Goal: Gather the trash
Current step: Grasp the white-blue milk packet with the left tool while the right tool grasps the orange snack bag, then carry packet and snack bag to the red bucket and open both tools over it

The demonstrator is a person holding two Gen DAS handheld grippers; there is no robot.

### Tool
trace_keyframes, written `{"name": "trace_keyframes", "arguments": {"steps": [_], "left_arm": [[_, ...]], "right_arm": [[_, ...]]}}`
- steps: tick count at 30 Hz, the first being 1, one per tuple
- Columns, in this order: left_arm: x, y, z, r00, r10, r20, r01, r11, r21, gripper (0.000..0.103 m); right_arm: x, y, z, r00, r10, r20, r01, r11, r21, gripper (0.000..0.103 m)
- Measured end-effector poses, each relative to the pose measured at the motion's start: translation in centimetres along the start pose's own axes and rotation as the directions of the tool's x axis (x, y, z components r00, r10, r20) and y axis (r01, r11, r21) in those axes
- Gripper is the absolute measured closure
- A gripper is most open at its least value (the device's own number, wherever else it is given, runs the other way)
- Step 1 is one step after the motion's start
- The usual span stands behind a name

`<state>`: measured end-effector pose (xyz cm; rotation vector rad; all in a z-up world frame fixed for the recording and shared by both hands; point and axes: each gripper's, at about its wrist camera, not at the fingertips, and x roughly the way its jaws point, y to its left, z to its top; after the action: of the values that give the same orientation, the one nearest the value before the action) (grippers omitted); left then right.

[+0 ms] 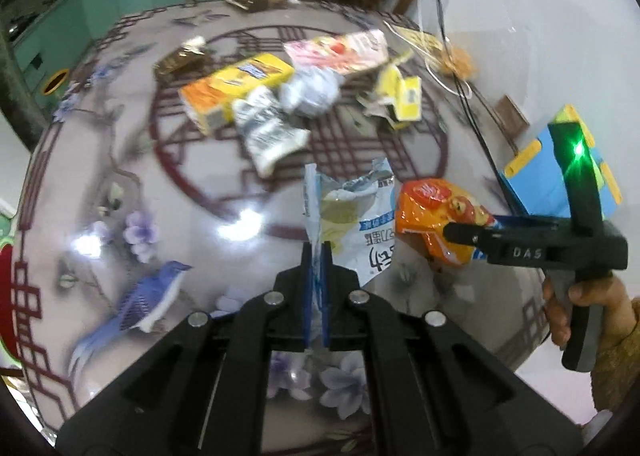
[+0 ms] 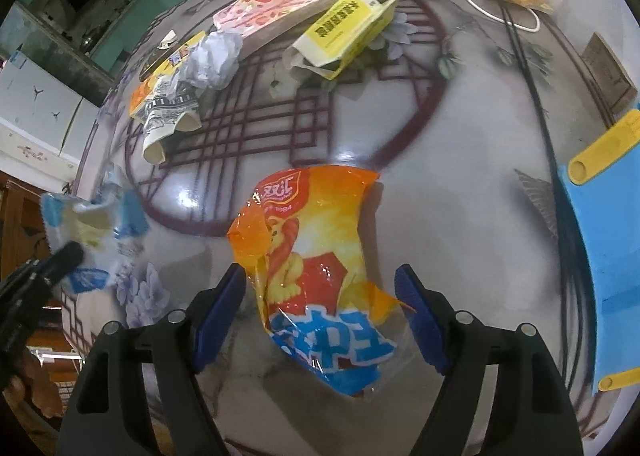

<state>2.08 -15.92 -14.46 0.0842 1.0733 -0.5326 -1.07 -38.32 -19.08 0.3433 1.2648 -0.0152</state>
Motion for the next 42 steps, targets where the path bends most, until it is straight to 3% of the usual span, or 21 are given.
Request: {"name": "trace_keyframes", "arguments": {"steps": [4,7,19,42], "left_arm": [[-1.0,1.4,0.2,1.0,0.014,0.015,-0.014,0.999,-0.032,0.1],[-1.6,2.4,0.4,0.999,0.017,0.029,-0.015,0.999,-0.052,0.1],[-4.0,7.4,0.9,0.996,0.053,0.072,-0.046,0.995,-0.09,0.1],[-8.3,21.5,2.1,0.992,0.061,0.11,-0.051,0.995,-0.091,0.1]], "right_arm": [[-0.1,1.3,0.3,1.0,0.002,0.018,-0.001,1.0,-0.018,0.054],[-0.6,2.4,0.8,0.998,-0.006,0.055,0.008,0.999,-0.038,0.057],[-2.7,8.5,3.0,0.989,0.028,0.143,-0.016,0.997,-0.081,0.058],[-1.2,22.7,3.5,0.978,-0.006,0.207,0.018,0.998,-0.057,0.057]]}}
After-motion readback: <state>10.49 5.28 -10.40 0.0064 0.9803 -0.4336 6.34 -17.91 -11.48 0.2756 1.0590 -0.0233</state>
